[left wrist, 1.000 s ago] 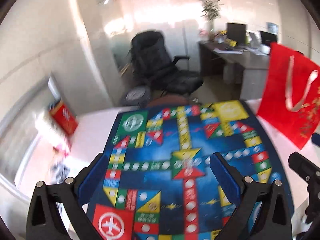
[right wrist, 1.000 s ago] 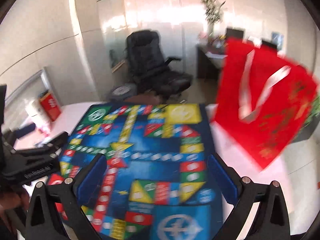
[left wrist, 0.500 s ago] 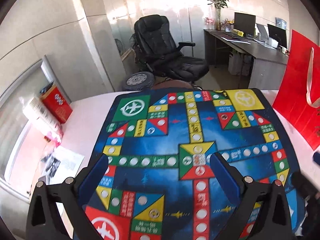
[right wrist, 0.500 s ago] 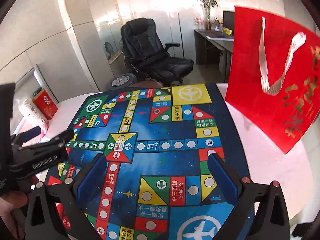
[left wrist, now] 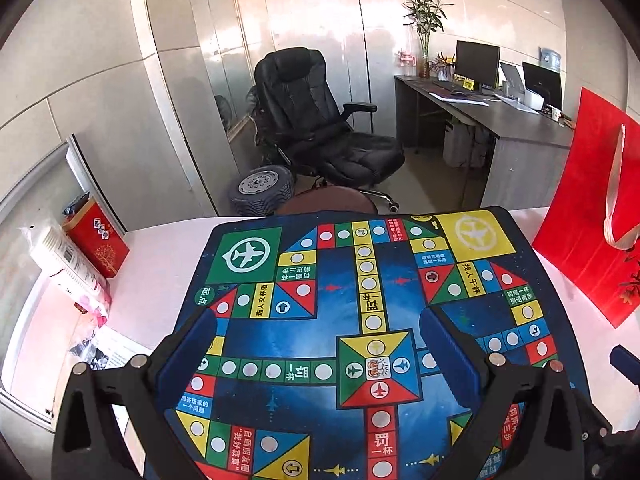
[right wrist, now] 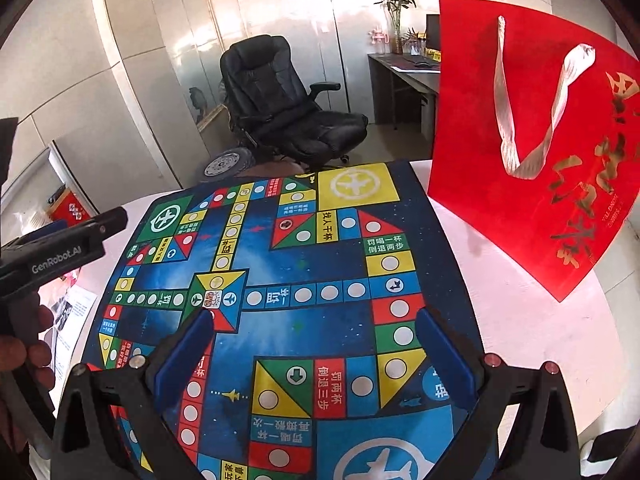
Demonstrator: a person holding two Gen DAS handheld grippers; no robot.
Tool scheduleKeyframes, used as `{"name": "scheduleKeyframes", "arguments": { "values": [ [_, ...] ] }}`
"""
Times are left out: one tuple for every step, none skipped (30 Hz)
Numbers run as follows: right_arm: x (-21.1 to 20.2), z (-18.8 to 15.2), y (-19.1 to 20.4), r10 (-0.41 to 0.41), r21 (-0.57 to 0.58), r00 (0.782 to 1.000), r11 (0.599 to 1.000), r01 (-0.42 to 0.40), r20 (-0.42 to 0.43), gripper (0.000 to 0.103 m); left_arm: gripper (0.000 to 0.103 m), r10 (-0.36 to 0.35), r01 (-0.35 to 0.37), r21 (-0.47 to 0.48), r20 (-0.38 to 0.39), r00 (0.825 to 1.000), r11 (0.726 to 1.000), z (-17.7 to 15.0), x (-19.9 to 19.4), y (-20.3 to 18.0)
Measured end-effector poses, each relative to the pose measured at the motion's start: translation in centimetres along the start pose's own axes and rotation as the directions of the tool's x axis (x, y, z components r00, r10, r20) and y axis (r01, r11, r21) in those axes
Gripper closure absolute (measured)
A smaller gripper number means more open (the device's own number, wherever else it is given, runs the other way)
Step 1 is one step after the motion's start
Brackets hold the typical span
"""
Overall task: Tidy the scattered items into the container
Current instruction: 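Withdraw both open tools from the bag back over the mat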
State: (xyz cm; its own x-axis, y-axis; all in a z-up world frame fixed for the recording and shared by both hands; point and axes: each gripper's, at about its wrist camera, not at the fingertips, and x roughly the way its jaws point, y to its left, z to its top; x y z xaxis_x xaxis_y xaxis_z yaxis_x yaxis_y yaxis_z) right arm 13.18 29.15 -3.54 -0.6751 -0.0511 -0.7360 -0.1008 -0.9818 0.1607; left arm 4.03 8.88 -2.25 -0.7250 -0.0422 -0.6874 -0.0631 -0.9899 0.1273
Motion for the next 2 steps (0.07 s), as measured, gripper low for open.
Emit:
{"name": "scheduleKeyframes", "arguments": {
  "values": [
    [0.18,-0.01,0.06,0.003,0.006,1.0,1.0,-0.003,-0.005,0.0,0.0,-0.002,0.002,-0.003,0.001,1.0,1.0,-0.03,0.01,0.08],
    [0.23,-0.01,0.13,0.006,0.009,1.0,1.0,-0.006,-0.008,0.0,0.0,0.001,-0.001,-0.004,0.005,1.0,1.0,-0.08,0.02,0.15]
  ]
}}
